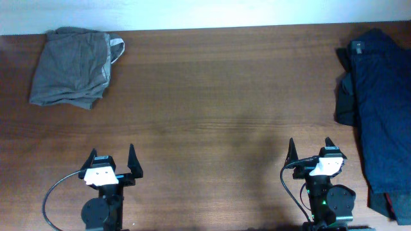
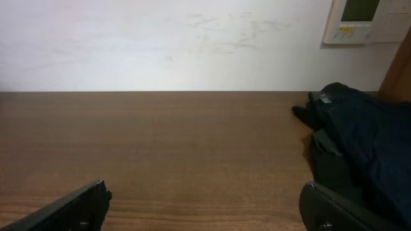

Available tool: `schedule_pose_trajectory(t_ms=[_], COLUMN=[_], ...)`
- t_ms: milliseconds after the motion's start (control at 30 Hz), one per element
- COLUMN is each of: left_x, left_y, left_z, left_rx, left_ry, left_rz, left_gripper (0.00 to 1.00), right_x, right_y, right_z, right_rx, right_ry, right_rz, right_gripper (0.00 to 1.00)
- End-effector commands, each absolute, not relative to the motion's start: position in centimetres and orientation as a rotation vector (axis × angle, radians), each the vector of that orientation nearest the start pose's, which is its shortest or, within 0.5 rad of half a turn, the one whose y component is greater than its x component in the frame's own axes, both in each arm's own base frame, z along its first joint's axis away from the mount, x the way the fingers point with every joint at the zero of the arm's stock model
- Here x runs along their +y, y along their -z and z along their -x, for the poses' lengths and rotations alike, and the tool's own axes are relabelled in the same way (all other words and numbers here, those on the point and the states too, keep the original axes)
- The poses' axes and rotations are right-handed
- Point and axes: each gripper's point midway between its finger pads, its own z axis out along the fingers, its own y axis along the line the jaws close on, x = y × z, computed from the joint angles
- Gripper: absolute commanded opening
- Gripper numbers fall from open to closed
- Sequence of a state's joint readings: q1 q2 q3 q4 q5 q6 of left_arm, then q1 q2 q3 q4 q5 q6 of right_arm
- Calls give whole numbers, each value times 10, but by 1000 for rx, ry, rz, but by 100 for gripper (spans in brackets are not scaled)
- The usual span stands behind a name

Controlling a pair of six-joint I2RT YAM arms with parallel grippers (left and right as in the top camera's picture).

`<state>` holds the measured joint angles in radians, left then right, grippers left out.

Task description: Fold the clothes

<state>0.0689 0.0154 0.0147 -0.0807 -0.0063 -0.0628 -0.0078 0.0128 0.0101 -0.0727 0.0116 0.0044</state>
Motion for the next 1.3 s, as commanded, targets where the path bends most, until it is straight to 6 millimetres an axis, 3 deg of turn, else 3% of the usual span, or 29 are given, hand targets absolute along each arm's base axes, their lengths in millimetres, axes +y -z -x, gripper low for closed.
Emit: schedule_pose_trajectory(t_ms=[0, 100, 267, 467, 700, 867, 1000, 1267], left_x=[16, 16, 16, 16, 16, 16, 16, 16], left_y=[-156, -156, -156, -156, -156, -156, -156, -156], left_z=[-245, -245, -245, -245, -245, -245, -245, -245], left_rx=[1649, 1649, 1649, 1649, 1649, 1649, 1649, 1649], left_ry=[-12, -12, -12, -12, -12, -12, -12, -12], left_rz=[87, 87, 87, 87, 87, 87, 87, 87], left_gripper=[99, 99, 99, 99, 99, 99, 99, 99], right_x=[-9, 6, 17, 12, 0, -12, -32, -95], right_y=[-156, -157, -197, -252, -281, -318, -352, -378], right_z=[-246, -246, -245, -234, -226, -229, -255, -369], right_rx=[1646, 1644, 1480, 1250, 1149, 1149, 1225, 1547], right_ry=[23, -55, -98, -60, -4, 225, 384, 656], right_rz=[-47, 8, 66, 60, 5, 64, 36, -102], right_gripper=[99, 99, 99, 99, 99, 99, 99, 98])
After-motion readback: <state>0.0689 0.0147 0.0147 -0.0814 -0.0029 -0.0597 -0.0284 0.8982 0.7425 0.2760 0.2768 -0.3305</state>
